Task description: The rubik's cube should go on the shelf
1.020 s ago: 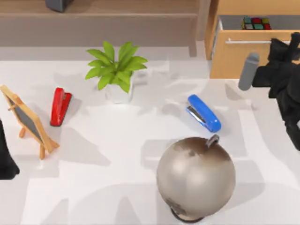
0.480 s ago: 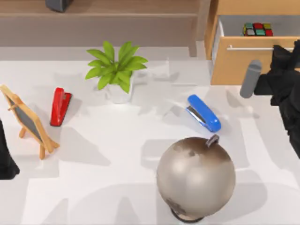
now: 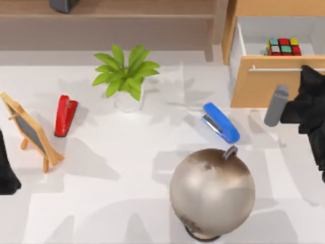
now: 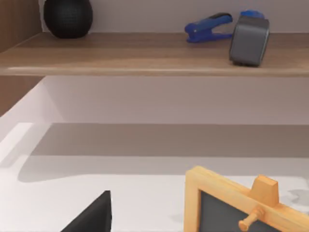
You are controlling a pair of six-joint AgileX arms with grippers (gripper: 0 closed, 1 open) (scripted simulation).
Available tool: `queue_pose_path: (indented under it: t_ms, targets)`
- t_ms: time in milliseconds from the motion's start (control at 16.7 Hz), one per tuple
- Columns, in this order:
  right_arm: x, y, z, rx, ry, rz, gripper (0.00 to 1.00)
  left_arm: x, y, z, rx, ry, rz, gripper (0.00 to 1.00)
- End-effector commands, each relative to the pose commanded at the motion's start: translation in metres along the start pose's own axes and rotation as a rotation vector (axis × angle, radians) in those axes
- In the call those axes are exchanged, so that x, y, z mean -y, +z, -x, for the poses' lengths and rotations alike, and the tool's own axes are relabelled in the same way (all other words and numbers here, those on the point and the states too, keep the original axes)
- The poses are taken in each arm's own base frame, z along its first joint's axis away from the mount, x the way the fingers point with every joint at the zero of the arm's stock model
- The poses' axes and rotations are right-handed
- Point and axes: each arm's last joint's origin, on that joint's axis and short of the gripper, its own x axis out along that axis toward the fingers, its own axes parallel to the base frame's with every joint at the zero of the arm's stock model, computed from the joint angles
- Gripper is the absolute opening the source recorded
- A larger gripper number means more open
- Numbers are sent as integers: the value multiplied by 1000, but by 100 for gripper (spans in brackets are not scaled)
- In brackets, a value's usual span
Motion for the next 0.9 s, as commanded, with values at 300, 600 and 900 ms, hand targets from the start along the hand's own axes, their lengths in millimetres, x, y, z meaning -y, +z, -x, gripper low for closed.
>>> queue_pose_path:
  t_ms: [300, 600, 900]
  targets:
    - [0, 1, 9, 2, -5, 1, 0, 0, 0, 0, 0, 0, 0, 100]
    - [-2, 0, 55, -1, 6, 2, 0, 0, 0, 0, 0, 0, 0, 100]
    - [-1, 0, 62, 0, 1, 1, 0, 0, 0, 0, 0, 0, 0, 100]
